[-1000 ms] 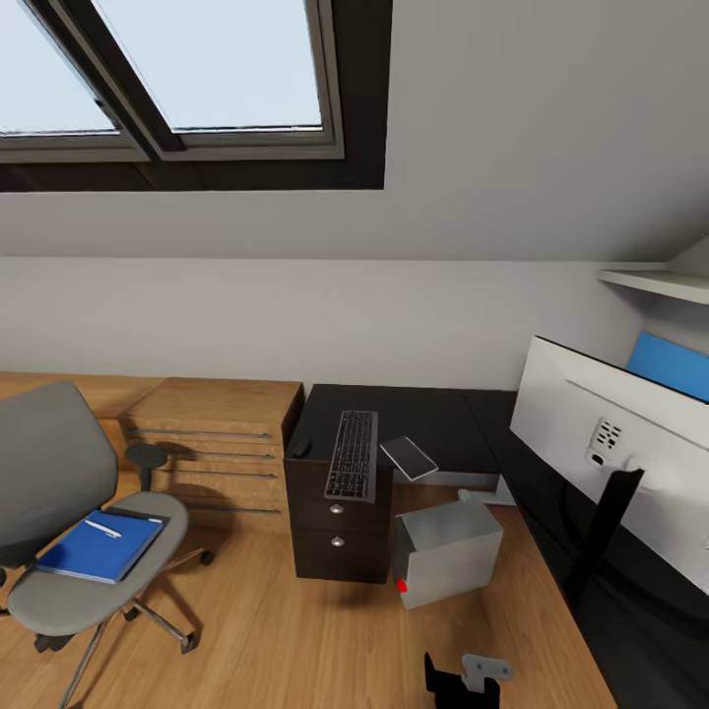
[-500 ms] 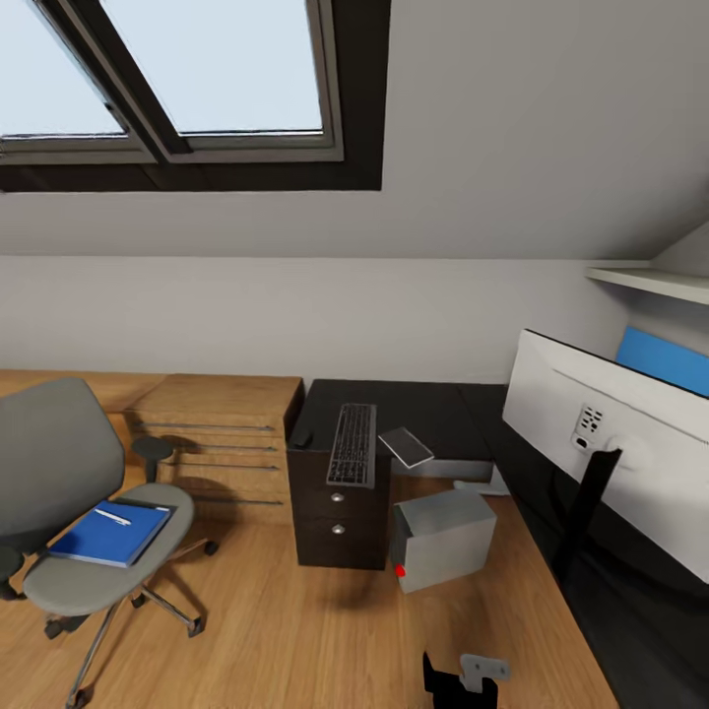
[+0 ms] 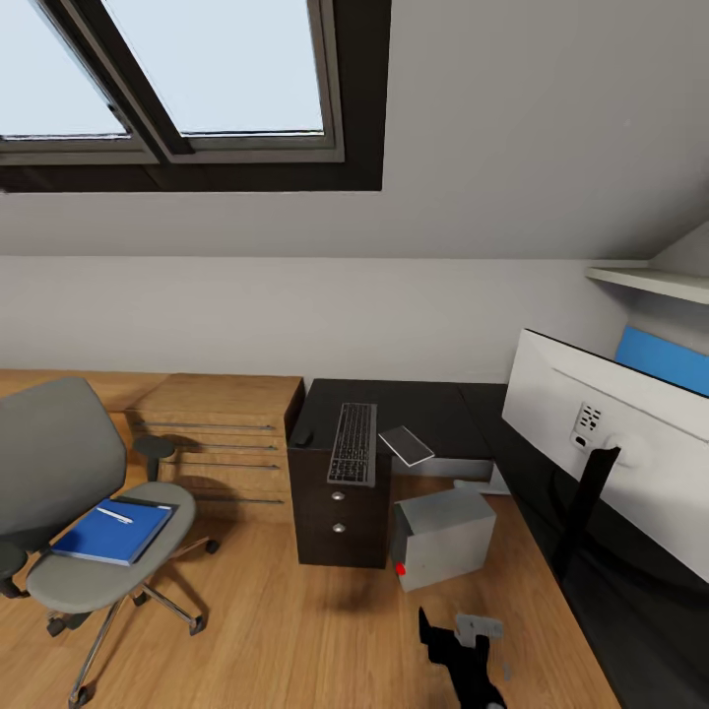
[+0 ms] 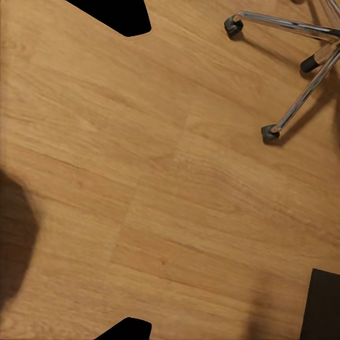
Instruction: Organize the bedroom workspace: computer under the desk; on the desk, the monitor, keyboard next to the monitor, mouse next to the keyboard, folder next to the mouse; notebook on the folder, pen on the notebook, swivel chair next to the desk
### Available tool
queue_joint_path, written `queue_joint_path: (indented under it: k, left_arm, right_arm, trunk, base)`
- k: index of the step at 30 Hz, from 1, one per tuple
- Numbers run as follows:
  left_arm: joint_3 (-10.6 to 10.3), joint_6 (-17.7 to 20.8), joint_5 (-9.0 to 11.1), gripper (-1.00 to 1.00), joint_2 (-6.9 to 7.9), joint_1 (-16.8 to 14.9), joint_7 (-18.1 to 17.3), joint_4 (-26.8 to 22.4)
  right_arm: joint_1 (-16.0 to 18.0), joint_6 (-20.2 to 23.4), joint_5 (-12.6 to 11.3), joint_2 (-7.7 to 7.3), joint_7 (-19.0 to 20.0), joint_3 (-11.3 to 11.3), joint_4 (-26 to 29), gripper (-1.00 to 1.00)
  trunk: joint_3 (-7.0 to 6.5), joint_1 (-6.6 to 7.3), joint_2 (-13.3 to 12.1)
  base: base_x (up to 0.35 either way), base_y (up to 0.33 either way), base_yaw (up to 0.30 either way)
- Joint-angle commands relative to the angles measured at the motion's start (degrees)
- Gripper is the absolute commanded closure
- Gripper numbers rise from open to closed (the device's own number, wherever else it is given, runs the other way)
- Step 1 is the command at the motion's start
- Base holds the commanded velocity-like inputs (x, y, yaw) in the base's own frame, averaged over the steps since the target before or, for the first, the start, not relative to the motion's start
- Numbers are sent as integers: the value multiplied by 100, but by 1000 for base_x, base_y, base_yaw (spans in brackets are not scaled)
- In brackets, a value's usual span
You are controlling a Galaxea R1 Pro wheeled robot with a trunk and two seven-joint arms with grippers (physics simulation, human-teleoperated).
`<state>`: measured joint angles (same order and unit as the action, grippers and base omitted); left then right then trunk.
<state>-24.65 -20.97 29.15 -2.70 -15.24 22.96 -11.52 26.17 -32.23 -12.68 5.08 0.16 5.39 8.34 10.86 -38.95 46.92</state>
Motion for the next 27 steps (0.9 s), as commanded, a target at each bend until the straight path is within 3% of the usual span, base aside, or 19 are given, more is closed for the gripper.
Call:
queue_joint_path:
  k: [1,4,6,9,13,14,19,27]
  left_arm:
    - [-49,-16,37,-100,3,-5,33,1]
    - [-46,-18,37,-100,5,-5,33,1]
    - [-43,-20,38,-100,5,-5,33,1]
    - [-41,-21,38,-100,6,-5,33,1]
    - [-40,-21,38,-100,6,-5,33,3]
    - [-40,-21,38,-100,6,-5,33,2]
    - [-40,-21,38,-100,6,-5,33,1]
    - [-40,-21,38,-100,6,-5,33,6]
  right_arm:
    - [7,115,-49,-4,-141,40,470,-100]
    - [9,510,-29,-10,-512,42,1171,-100]
    - [10,1235,36,-17,-1086,53,1941,-100]
    - [11,2514,315,-41,-1979,55,3123,-100]
    - [8,3137,469,-96,-2389,32,3817,-100]
    - [5,3352,522,-180,-2530,23,4041,-100]
    - [-22,3483,580,-285,-2631,16,3979,-100]
    - [-31,2988,601,-340,-2655,11,3869,-100]
  trunk:
    - [9,-1,6]
    - [9,-1,6]
    - [9,-1,6]
    - [9,-1,6]
    - [9,-1,6]
    - [9,-1,6]
    - [9,-1,6]
    - [8,-1,6]
  base:
    - [0,0,0]
    - [0,0,0]
    - [0,0,0]
    - [0,0,0]
    - [0,0,0]
    - [0,0,0]
    - [0,0,0]
    - [0,0,-14]
